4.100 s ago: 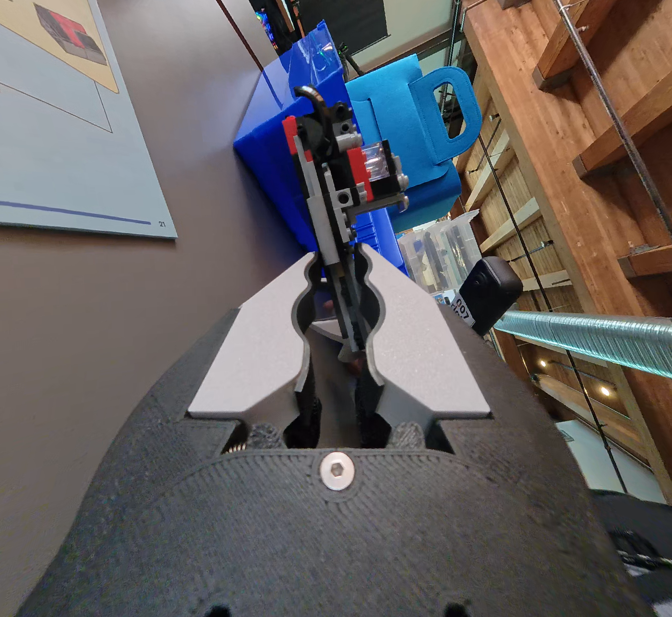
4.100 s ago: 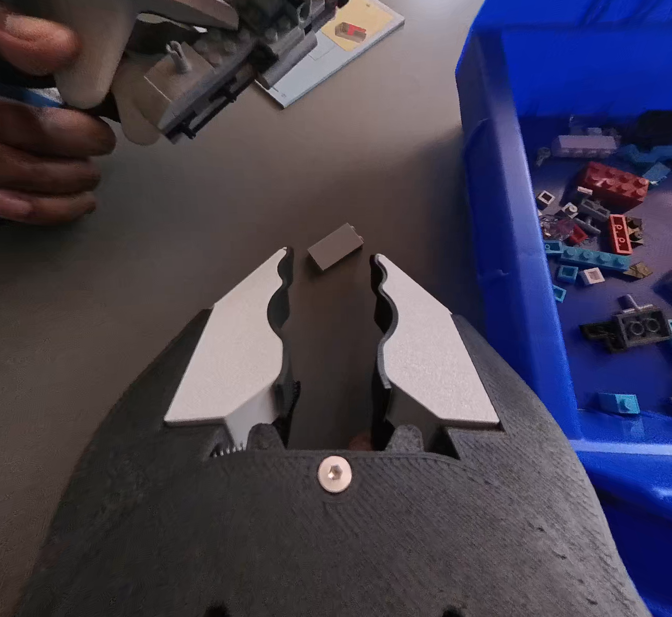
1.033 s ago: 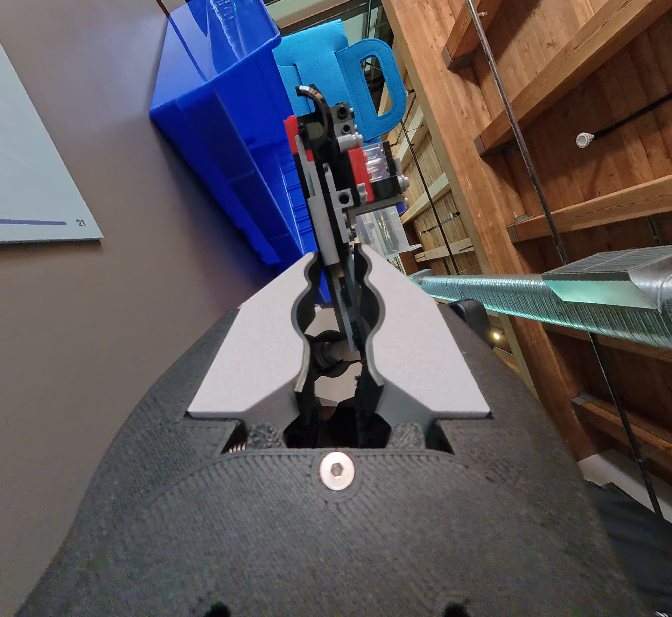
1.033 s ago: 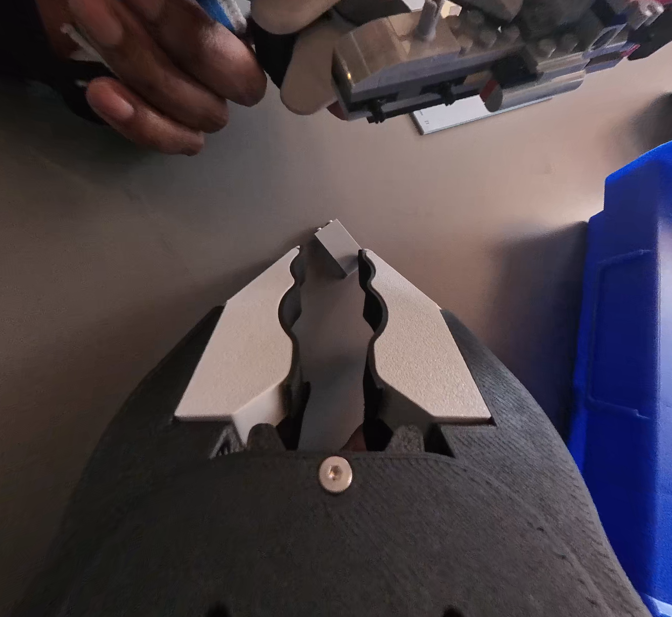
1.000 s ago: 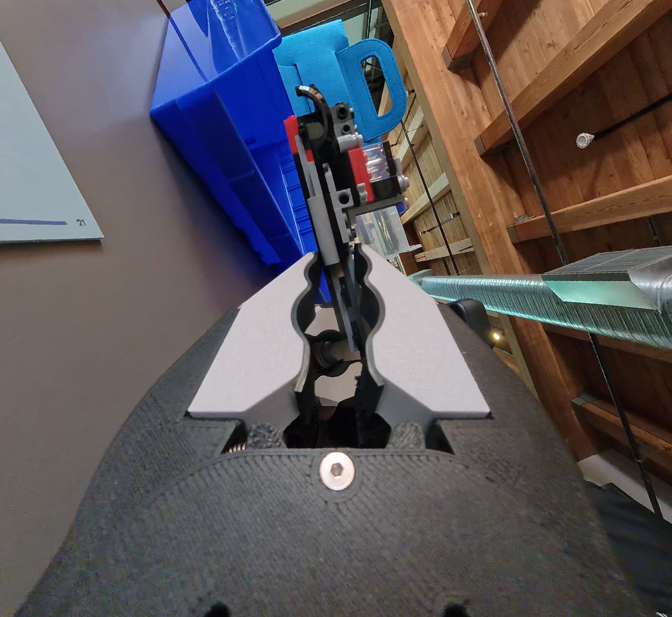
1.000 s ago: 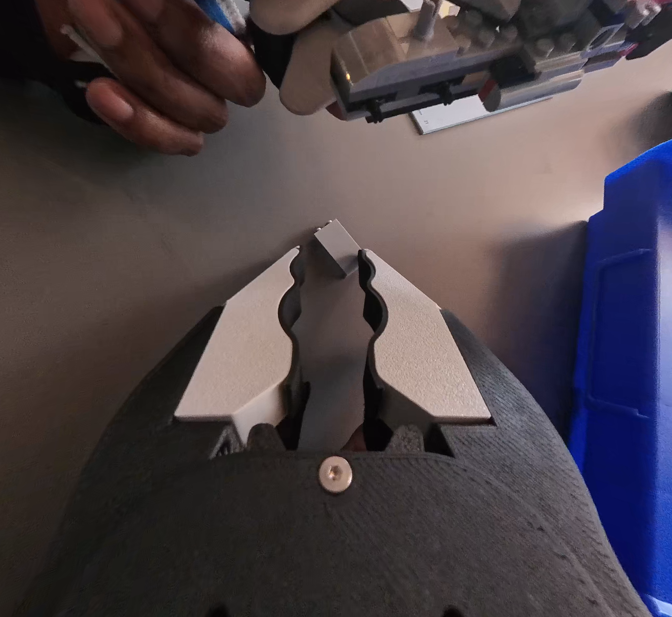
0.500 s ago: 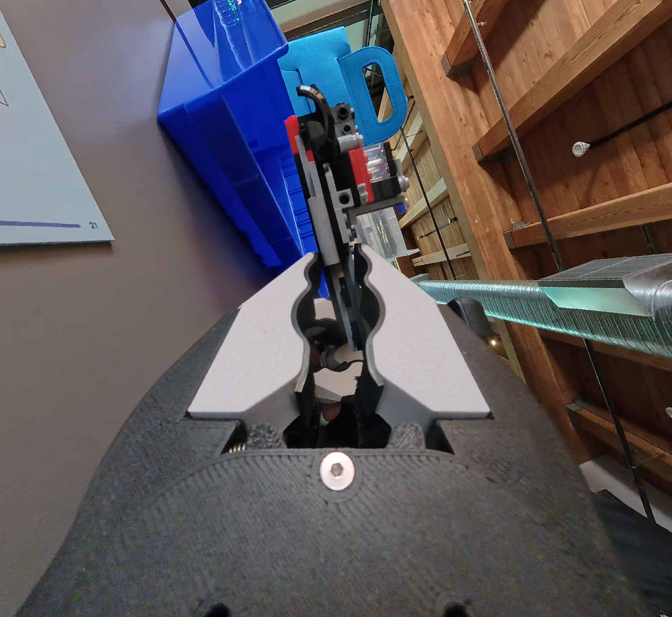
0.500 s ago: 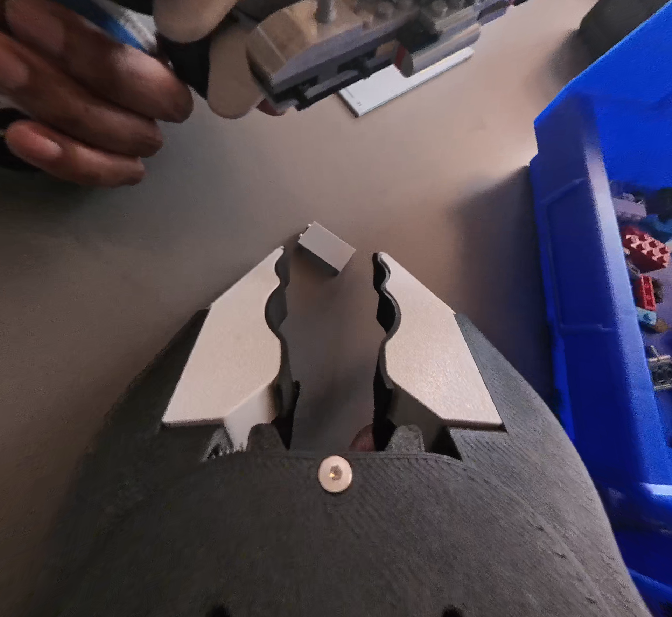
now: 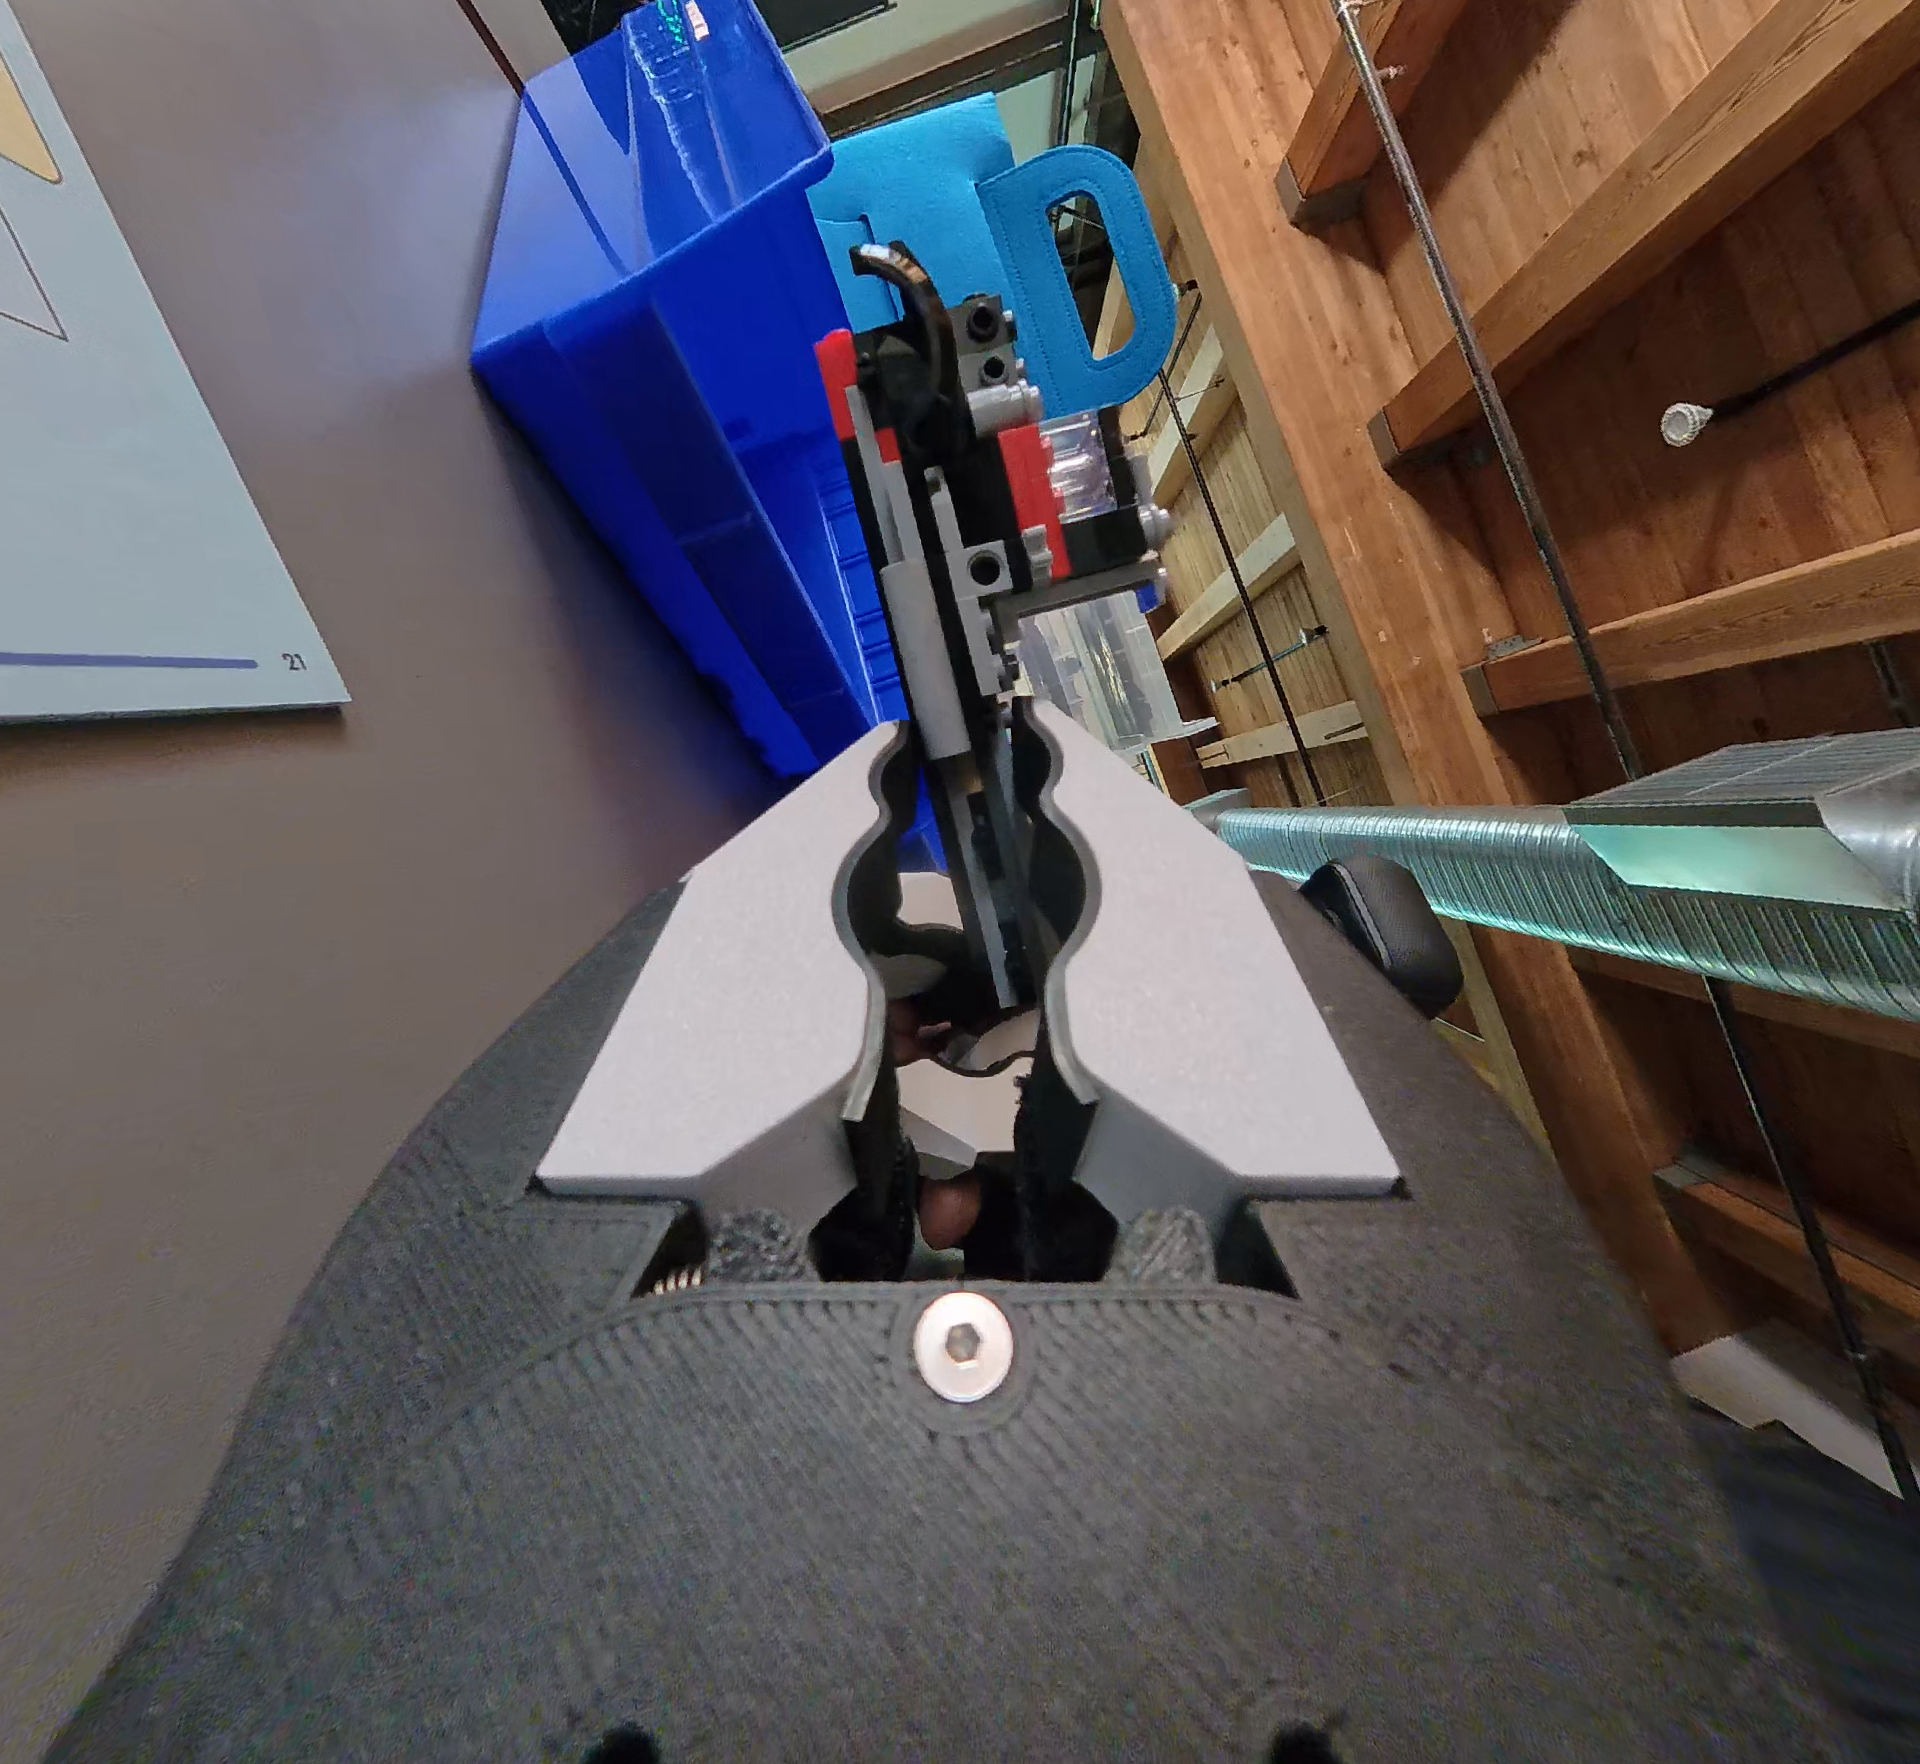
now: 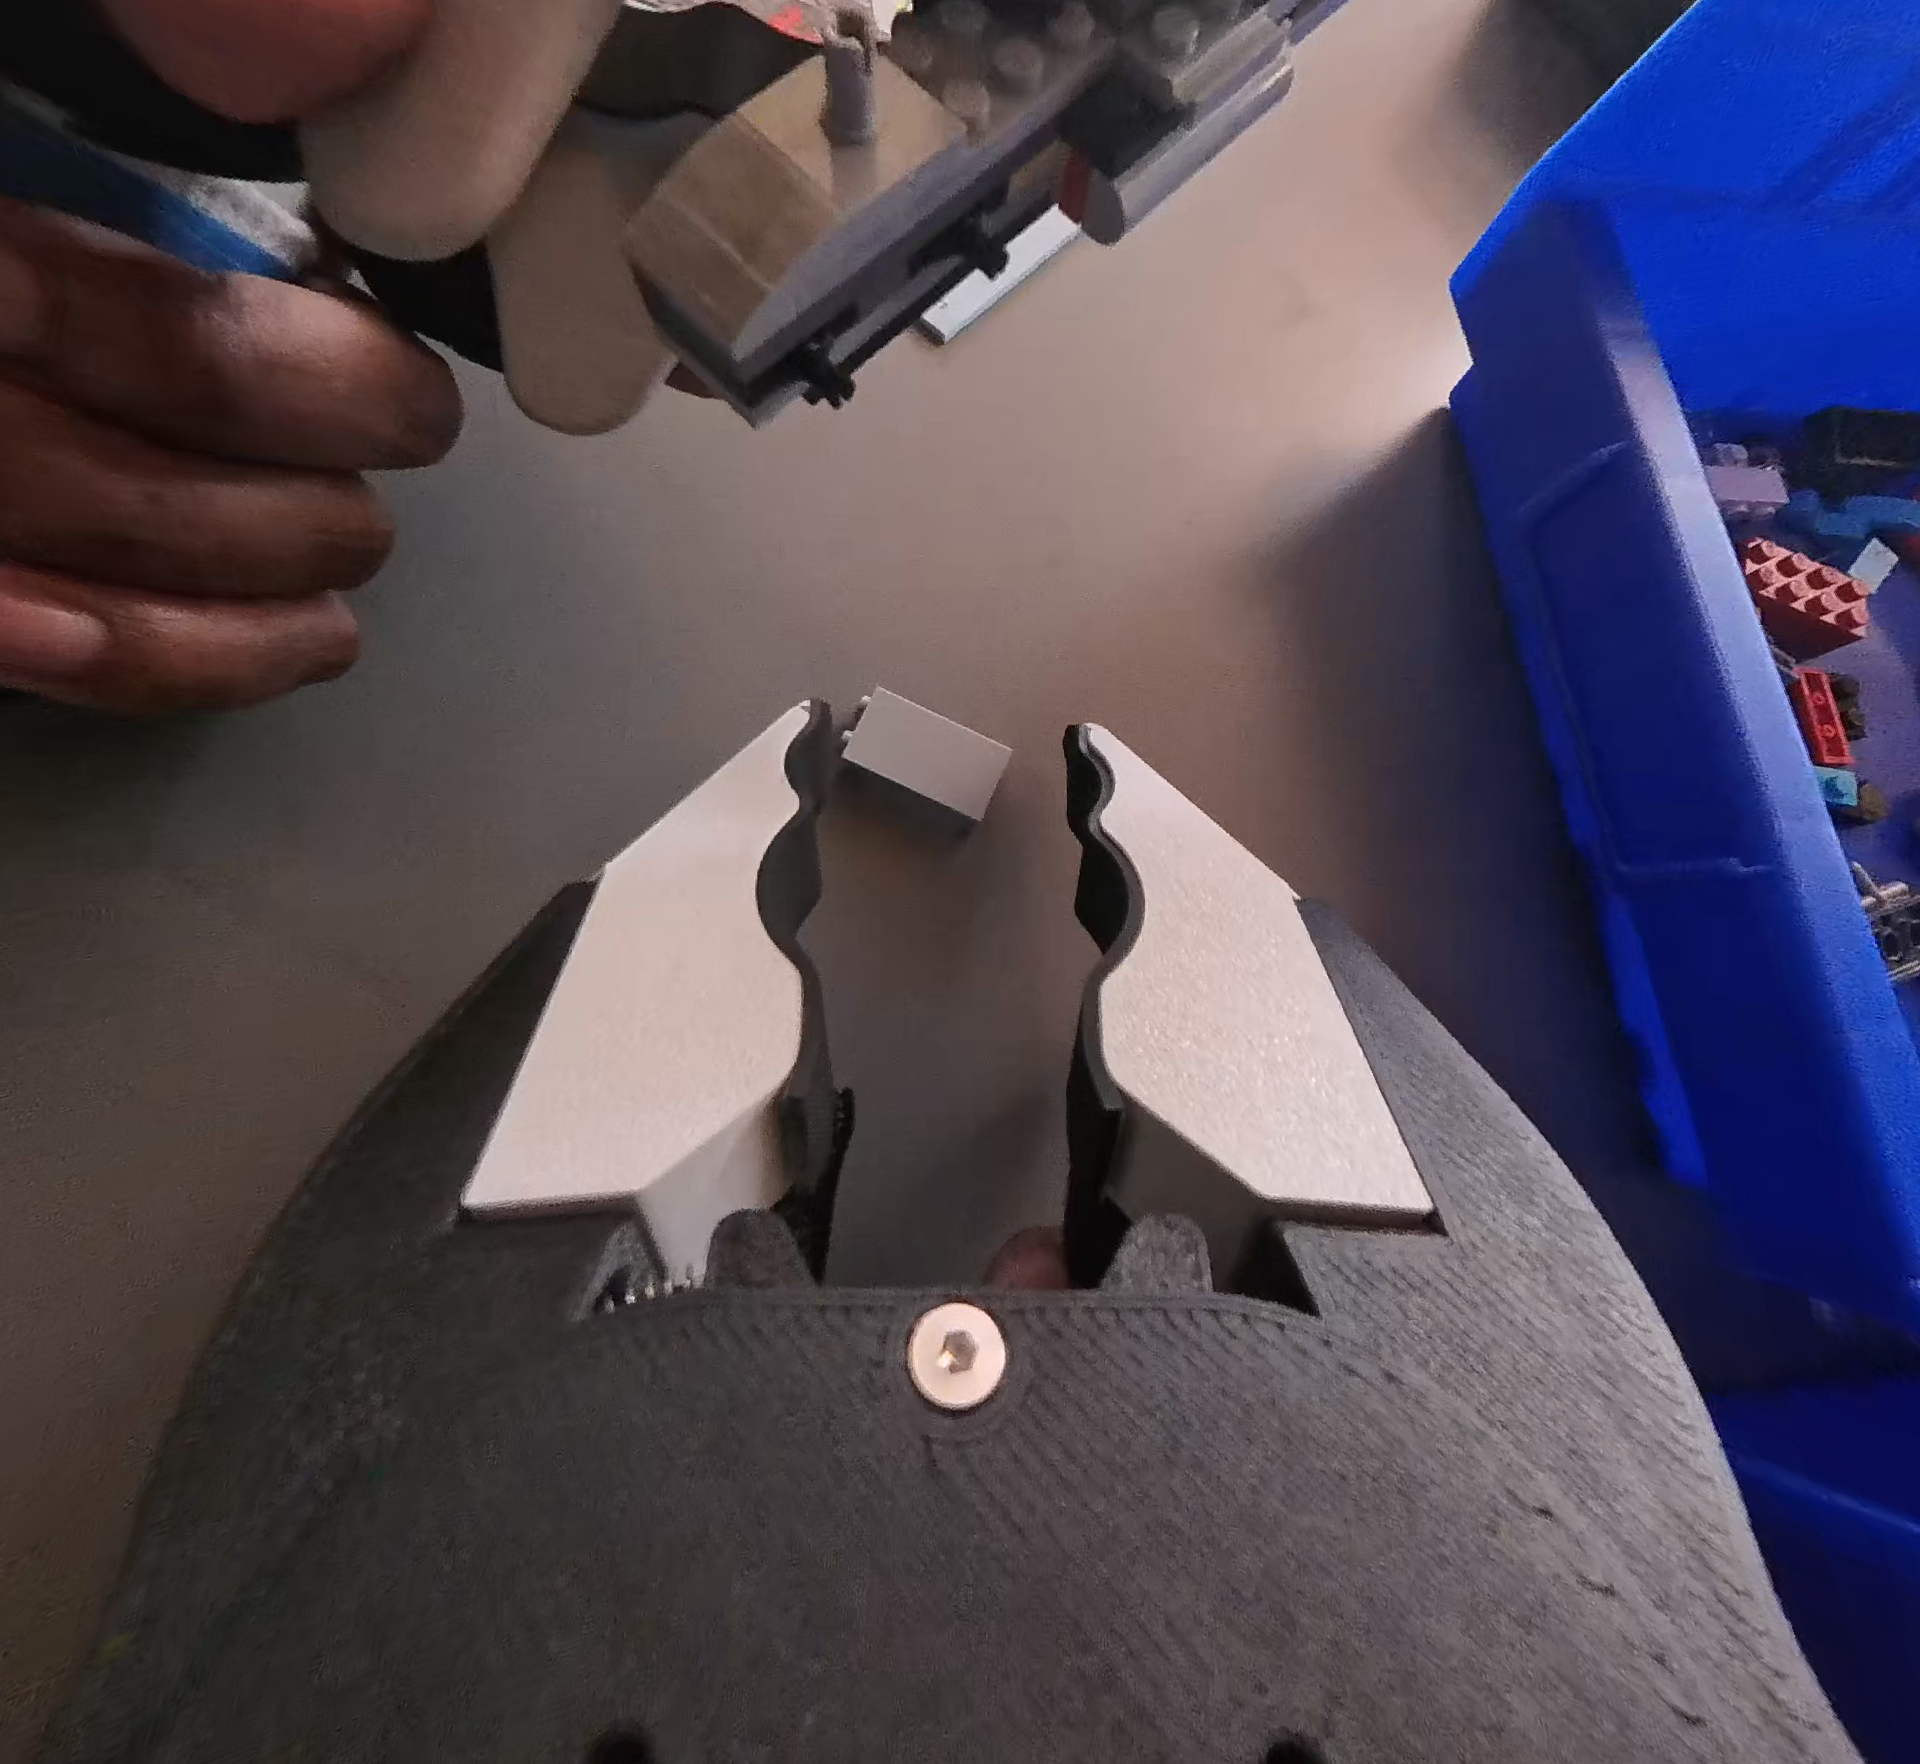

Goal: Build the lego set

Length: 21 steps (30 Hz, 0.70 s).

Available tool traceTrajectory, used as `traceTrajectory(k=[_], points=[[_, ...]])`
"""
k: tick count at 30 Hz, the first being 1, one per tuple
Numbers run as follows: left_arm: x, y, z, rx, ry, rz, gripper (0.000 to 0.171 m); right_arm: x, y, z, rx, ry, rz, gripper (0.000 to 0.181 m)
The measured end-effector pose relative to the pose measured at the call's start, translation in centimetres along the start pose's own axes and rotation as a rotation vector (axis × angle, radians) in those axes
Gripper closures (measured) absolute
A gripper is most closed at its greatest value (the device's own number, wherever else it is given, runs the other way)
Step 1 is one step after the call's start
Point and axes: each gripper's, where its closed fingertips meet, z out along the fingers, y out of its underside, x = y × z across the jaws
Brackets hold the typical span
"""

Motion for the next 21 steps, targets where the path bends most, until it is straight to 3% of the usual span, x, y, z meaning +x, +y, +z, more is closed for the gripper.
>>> traceTrajectory(k=[21], points=[[-0.05,-0.01,-0.02,0.001,-0.003,0.001,0.153,-0.53,0.26,-0.14,-0.021,0.007,-0.031,0.148]])
